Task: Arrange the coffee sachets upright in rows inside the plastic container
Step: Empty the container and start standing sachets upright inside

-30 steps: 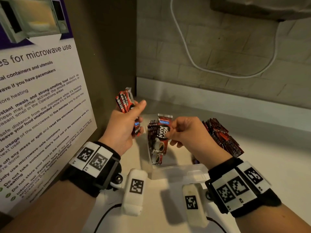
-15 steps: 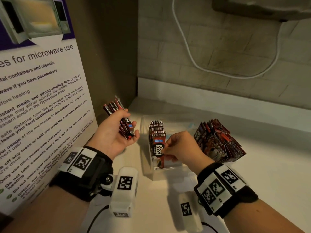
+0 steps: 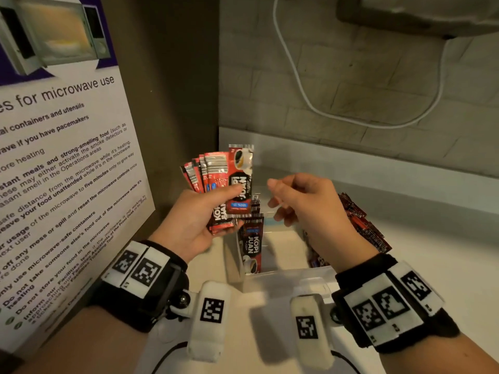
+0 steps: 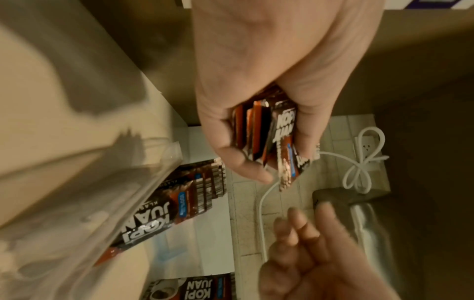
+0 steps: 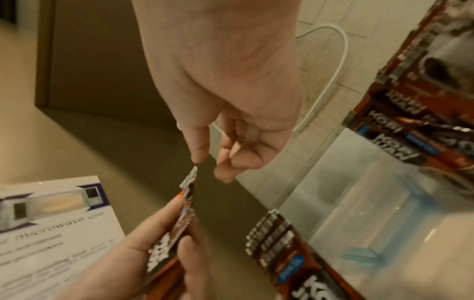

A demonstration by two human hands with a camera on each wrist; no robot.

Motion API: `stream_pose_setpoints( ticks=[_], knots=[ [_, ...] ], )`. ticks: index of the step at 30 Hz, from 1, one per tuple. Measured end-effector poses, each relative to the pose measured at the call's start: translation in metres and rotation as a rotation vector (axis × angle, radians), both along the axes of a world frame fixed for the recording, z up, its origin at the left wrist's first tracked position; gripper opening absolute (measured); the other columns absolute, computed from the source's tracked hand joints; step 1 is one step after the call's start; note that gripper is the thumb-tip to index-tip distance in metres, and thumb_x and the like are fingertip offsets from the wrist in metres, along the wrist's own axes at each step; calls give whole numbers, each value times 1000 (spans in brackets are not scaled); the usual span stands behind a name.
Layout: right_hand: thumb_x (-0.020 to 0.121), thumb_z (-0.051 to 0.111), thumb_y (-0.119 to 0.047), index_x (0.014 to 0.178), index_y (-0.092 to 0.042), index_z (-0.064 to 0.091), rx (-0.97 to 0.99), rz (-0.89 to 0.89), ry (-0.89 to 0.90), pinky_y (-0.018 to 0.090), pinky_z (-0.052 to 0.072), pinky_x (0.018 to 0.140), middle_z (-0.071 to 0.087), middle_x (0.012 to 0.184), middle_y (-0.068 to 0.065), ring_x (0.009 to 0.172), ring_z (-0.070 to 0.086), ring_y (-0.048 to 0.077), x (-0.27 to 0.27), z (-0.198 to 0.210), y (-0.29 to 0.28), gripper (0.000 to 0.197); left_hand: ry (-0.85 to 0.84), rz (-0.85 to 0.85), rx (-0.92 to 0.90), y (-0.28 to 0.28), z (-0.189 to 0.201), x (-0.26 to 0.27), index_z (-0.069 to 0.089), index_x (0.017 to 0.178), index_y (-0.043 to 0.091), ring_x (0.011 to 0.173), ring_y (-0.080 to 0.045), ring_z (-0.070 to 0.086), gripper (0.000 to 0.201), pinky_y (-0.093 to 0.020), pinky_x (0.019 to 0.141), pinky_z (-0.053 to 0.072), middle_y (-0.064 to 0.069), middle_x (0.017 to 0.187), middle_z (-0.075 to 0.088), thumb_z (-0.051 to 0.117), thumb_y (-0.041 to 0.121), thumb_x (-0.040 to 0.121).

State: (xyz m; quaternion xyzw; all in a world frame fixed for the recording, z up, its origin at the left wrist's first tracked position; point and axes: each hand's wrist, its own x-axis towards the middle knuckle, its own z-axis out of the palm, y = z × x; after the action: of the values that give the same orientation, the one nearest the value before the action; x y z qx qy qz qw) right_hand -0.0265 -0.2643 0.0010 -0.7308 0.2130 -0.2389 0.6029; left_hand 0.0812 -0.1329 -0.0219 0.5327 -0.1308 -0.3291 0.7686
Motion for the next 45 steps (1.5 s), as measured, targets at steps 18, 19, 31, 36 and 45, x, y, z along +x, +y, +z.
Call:
stream_pose_setpoints(
  ticks=[18, 19, 31, 36, 45],
  knots=[
    [83, 66, 1, 78, -7, 65, 23, 230, 43, 15, 34, 44, 58, 62, 4, 45, 48, 4, 0, -10, 5, 9, -119, 31, -9, -4, 10, -4, 70, 86, 20, 61, -12, 65, 15, -27, 54, 48, -1, 76, 71, 72, 7, 78],
    [81, 68, 1, 78, -7, 65, 33, 231, 43, 12, 36, 45, 60, 61, 2, 46, 52, 3, -1, -10, 4, 9, -88, 65, -29, -5, 9, -3, 69, 85, 20, 59, -12, 64, 14, -27, 56, 47, -1, 74, 71, 70, 6, 80],
    [88, 61, -6, 84, -10, 60, 353, -17, -318, 22, 45, 43, 67, 68, 6, 48, 58, 13, 3, -3, -5, 6, -93, -76, 146, -3, -5, -6, 68, 93, 13, 55, -8, 58, 26, -25, 47, 46, 1, 67, 66, 76, 2, 72],
    [86, 63, -1, 84, -10, 61, 225, 14, -258, 22, 49, 47, 64, 62, 2, 46, 56, 10, 8, -3, -2, 9, -202, -23, 88, -4, 0, -6, 66, 87, 16, 63, -8, 66, 22, -23, 49, 47, 4, 71, 69, 76, 5, 70],
    [81, 70, -5, 89, -7, 68, 6, 51, 227, 22, 55, 56, 72, 77, 9, 59, 66, 12, -1, -27, -14, 8, -40, 111, 158, 3, -11, 1, 54, 86, 20, 54, -5, 45, 19, -25, 53, 42, 4, 67, 49, 72, 14, 83]
  ],
)
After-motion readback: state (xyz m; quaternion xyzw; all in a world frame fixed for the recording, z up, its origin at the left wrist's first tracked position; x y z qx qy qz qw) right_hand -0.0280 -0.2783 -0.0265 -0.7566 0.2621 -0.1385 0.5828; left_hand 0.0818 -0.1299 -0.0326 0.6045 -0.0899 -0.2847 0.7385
